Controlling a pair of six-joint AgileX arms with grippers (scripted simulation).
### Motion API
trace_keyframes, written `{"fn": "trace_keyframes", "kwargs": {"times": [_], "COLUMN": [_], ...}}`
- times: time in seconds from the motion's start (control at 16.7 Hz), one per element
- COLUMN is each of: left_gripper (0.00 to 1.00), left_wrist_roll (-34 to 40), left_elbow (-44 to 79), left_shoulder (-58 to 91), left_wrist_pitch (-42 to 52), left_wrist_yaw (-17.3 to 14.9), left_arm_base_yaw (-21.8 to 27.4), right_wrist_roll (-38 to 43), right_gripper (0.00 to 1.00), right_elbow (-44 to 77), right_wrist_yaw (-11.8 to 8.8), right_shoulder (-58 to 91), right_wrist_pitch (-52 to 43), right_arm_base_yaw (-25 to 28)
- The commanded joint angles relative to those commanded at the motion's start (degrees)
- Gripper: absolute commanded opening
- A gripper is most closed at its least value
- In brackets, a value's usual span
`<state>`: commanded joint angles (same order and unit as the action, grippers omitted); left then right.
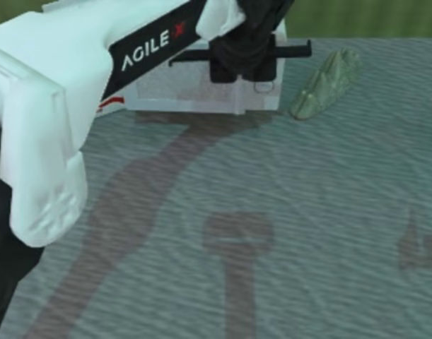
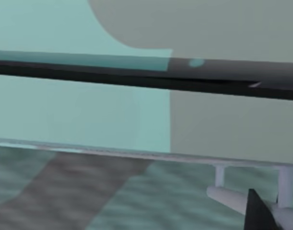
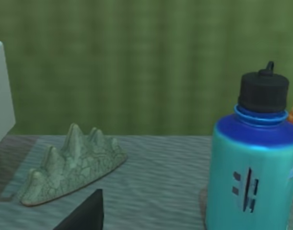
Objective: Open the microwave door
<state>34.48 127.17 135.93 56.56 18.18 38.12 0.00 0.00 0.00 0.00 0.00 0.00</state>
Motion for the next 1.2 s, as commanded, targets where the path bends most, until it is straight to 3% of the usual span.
{"fn": "trace_keyframes", "kwargs": {"times": [1.2], "left_gripper": [0.00], "left_wrist_roll": [-2.64], "left_elbow": [-6.20], "left_shoulder": [-3.53], "left_wrist_pitch": [-3.47], "left_wrist_yaw": [-1.13], "left_arm_base_yaw": [-0.07], "right_wrist_roll": [0.00], "right_gripper": [1.00], "right_elbow": [0.00], "right_wrist_yaw": [0.00], "right_shoulder": [0.00], "right_wrist_pitch": [0.00], "right_arm_base_yaw": [0.00]}}
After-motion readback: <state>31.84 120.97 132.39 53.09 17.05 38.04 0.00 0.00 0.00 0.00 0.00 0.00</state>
